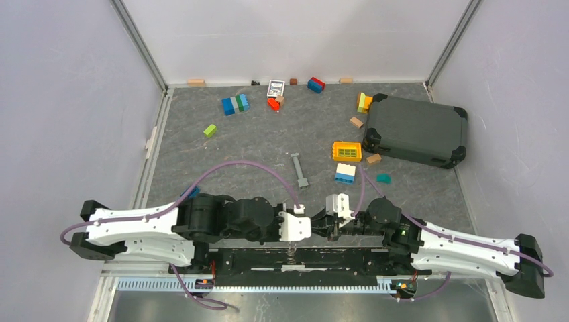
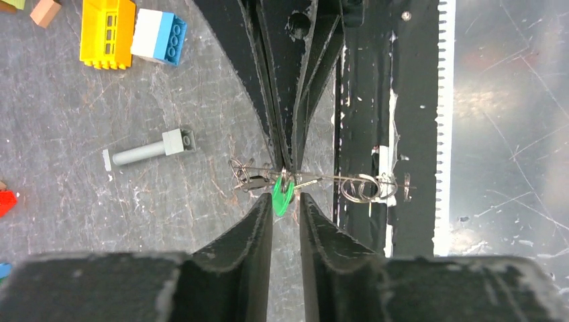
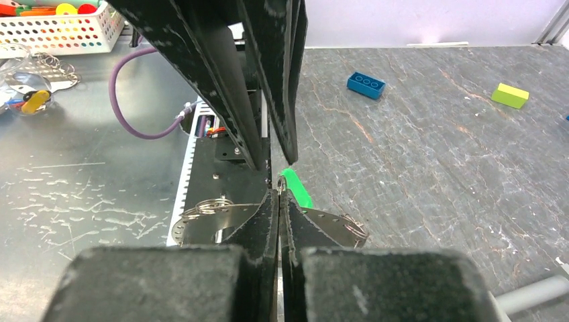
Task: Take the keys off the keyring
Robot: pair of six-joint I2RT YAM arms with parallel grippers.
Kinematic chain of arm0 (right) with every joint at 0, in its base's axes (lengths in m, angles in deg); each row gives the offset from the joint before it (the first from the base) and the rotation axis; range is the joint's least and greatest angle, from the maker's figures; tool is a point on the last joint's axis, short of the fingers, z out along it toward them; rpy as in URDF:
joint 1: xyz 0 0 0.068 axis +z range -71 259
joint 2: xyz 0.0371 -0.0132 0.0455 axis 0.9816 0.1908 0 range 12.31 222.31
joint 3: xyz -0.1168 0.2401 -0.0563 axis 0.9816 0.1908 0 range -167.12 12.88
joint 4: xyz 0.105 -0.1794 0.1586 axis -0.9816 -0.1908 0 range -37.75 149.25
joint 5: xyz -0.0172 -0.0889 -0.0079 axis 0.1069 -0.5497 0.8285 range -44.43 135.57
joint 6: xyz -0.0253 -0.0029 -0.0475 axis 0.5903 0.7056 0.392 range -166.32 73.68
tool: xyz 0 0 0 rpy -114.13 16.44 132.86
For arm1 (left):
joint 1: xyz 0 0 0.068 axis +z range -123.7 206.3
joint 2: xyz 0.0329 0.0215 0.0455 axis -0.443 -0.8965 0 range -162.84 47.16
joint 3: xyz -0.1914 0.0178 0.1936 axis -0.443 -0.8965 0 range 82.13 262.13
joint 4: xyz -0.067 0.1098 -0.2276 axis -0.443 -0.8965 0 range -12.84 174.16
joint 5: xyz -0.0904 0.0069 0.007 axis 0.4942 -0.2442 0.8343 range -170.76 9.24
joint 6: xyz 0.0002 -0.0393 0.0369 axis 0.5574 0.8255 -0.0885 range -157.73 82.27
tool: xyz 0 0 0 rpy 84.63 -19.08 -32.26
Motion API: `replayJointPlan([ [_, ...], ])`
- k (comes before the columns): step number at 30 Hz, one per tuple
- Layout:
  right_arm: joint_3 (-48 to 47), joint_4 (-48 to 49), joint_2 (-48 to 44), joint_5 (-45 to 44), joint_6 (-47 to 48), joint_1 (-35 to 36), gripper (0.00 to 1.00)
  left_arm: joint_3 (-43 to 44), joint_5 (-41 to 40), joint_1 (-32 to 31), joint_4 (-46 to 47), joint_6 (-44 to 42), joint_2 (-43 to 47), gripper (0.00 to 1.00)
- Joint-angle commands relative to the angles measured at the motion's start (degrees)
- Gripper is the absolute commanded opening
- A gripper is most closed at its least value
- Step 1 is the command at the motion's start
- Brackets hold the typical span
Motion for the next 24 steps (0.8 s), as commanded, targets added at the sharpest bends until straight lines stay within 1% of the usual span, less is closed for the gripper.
replayJointPlan([
  [1,0.42,5.45,-1.63,-0.65,-0.04,0.08,0.00,-3.29,0.60,-0.20,7.60,1.99,3.98,0.30],
  [3,0.59,5.65,-1.94,-0.64,0.18,0.07,0.00,-4.45,0.58,-0.19,8.75,2.49,5.02,0.33],
  [7,0.96,6.08,-2.76,-0.10,0.48,0.08,0.00,-6.54,0.19,-0.19,10.84,3.29,7.15,0.35],
  [18,2.57,8.93,-5.84,1.81,0.59,0.08,0.00,-13.72,-1.35,-0.18,20.07,4.37,14.27,0.36],
  [24,2.54,9.52,-5.87,2.88,0.50,0.08,0.00,-15.58,-1.76,-0.11,23.94,4.05,15.63,0.35],
])
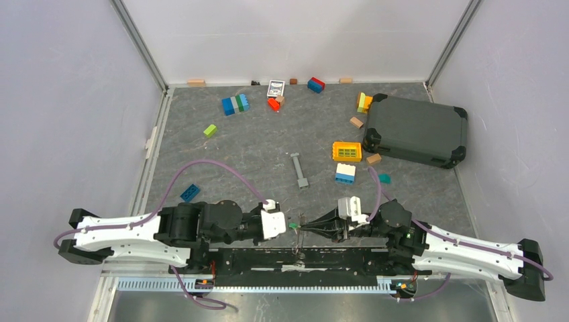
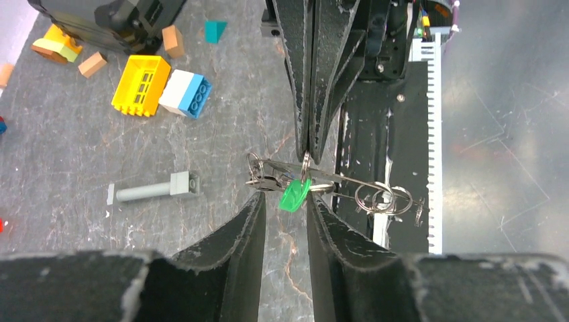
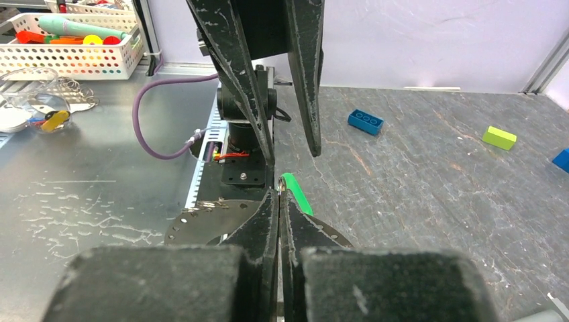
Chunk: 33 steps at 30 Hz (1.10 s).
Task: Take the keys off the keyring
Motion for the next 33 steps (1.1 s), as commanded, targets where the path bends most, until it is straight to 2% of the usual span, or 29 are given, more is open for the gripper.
replayJointPlan([
  [1,-0.45,5.26,-0.80,1.24,0.32,0.08,0.00,-1.10,-0.60,-0.18,6.78,1.40,0.63,0.35],
  [13,-0.32,7.12,-1.46,1.41,0.49,0.08,0.00,-1.84,1.30,-0.15,7.25,2.16,-2.29,0.29],
  [33,0.97,8.75,-3.03,0.64,-0.04,0.08,0.00,-4.46,1.58,-0.06,10.27,3.48,0.15,0.32],
])
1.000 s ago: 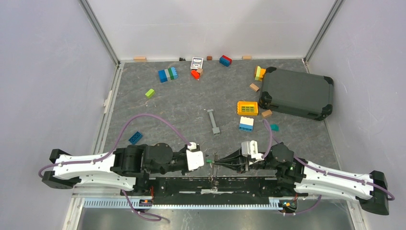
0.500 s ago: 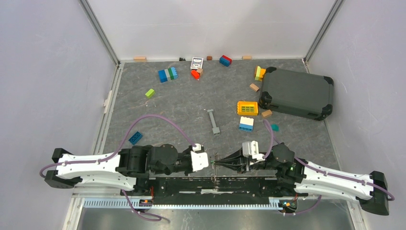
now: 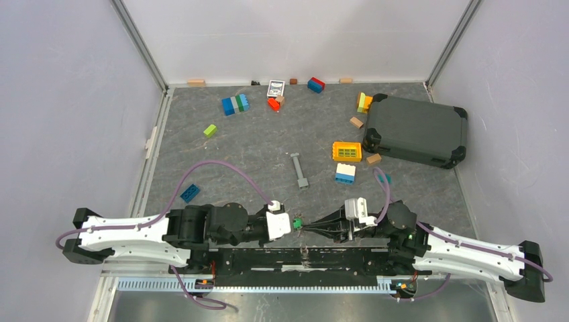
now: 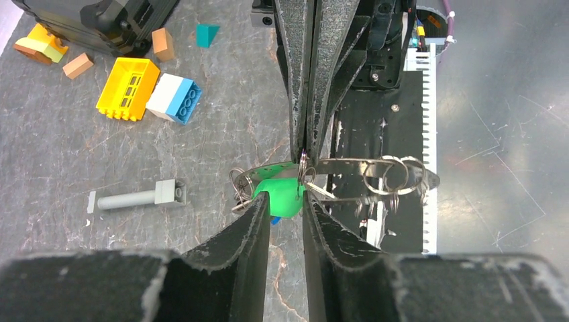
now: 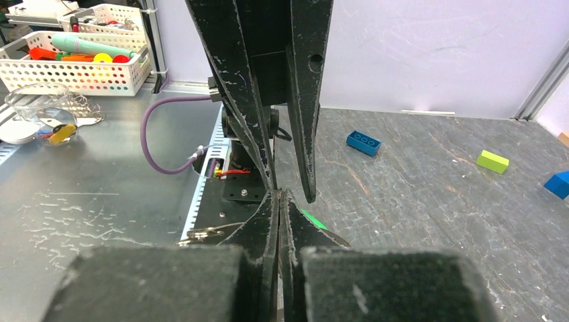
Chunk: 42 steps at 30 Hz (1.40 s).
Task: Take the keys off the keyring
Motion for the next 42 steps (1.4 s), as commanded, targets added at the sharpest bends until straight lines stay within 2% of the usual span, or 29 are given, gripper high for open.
replayJointPlan([
  [1,0.34,6.19,-1.31,-0.36,-0.14,0.08,0.00,-1.29,1.38,-0.19,4.78,2.28,1.46,0.32],
  [17,0.19,7.38,-0.08,1.16,-0.50,0.08,0.00,-2.90,4.81,-0.18,9.80,2.56,1.95,0.38],
  [21,0.31,7.47,-0.33,1.13,-0.59,0.07,0.00,-3.01,5.05,-0.11,10.02,2.55,1.33,0.32],
  [23,0.43,7.49,-0.35,1.12,-0.65,0.05,0.00,-2.92,5.42,-0.14,10.16,2.60,1.02,0.23],
  [26,0.54,7.32,-0.49,1.05,-0.67,0.08,0.00,-2.51,5.81,-0.12,9.76,2.48,0.56,0.03],
  [30,0.01,5.49,-0.96,0.52,-0.03,0.10,0.00,-0.58,7.05,-0.19,6.01,1.76,-0.26,0.02],
  [31,-0.54,3.81,-1.13,0.26,0.38,0.08,0.02,0.25,7.35,-0.10,4.01,1.37,-0.65,0.02],
  [35,-3.56,-4.41,-1.87,-1.83,3.01,0.08,0.29,5.63,6.73,-0.13,-5.38,-0.63,-2.81,0.02],
  [38,-5.77,-9.42,-2.10,-2.13,4.54,0.08,0.37,9.98,5.46,-0.18,-12.21,-1.99,-5.25,0.02],
  [42,-7.18,-12.89,-1.66,-2.58,5.08,0.08,0.41,15.55,4.10,-0.09,-20.76,-3.27,-8.97,0.02],
])
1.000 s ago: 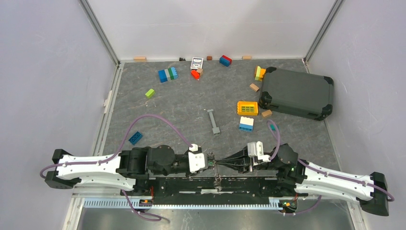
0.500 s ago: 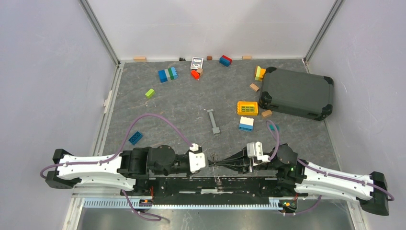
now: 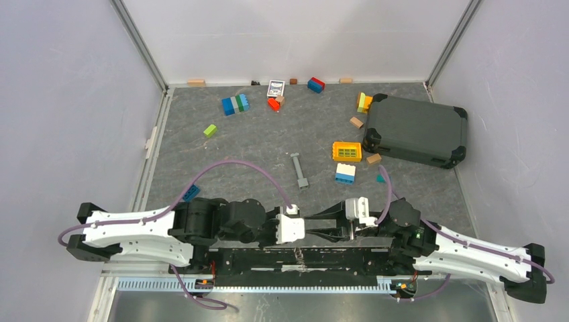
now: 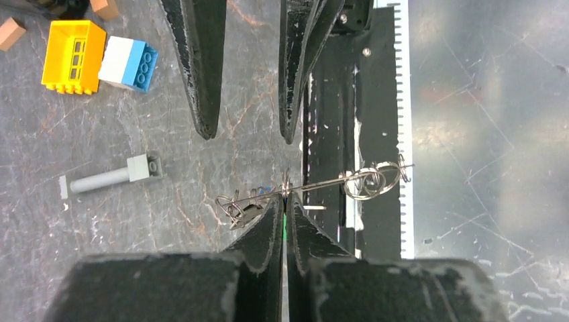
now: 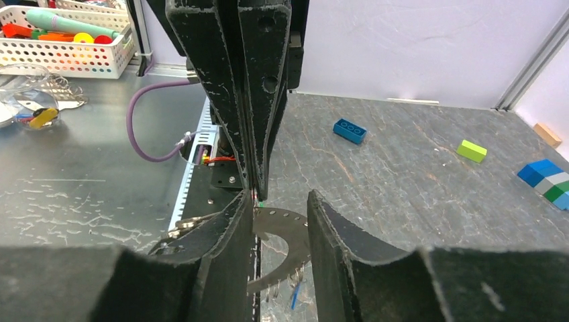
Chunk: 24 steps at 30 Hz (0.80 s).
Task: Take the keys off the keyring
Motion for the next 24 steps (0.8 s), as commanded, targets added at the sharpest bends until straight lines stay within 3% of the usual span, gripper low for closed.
replayJointPlan([
  [1,-3.56,-4.42,0.19,-1.45,1.76,0.12,0.41,8.30,-1.87,-0.07,-10.61,-3.30,-3.27,0.02],
  [9,-2.21,-0.19,5.41,-0.82,-1.34,0.08,0.39,16.61,-3.10,-0.07,-20.86,-3.43,-11.16,0.02],
  [24,1.13,8.91,10.63,0.79,-7.09,0.08,0.36,20.05,-3.81,-0.20,-23.43,-3.73,-14.59,0.02],
])
